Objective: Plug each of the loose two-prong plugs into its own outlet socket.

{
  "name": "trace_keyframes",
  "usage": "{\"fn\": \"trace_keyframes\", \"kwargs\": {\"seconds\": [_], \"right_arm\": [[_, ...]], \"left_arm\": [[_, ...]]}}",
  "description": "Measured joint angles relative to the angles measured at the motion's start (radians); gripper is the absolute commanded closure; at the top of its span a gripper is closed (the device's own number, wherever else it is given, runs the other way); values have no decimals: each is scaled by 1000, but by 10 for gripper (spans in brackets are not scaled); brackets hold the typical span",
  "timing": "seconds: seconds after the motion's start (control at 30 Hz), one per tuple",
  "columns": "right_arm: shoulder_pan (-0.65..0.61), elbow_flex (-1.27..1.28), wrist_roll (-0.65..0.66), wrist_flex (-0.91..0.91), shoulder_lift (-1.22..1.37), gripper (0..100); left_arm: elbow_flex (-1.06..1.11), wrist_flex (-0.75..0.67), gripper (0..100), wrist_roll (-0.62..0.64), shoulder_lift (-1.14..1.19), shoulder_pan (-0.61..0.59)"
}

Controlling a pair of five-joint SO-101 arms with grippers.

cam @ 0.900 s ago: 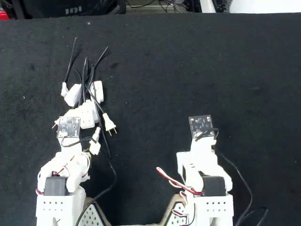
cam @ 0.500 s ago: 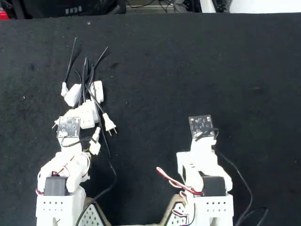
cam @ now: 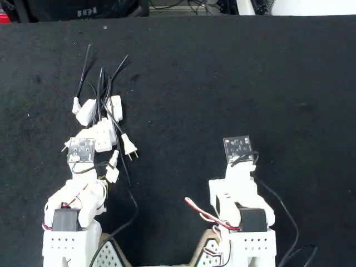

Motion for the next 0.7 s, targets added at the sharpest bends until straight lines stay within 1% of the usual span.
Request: {"fn": "trace_keyframes", "kwargs": {"seconds": [0.6,0.7], "right_arm": [[0,0,0,0,0,980],[-32,0,0,0,0,980]], "left_arm": [[0,0,959,0,0,0],[0,0,959,0,0,0]]}}
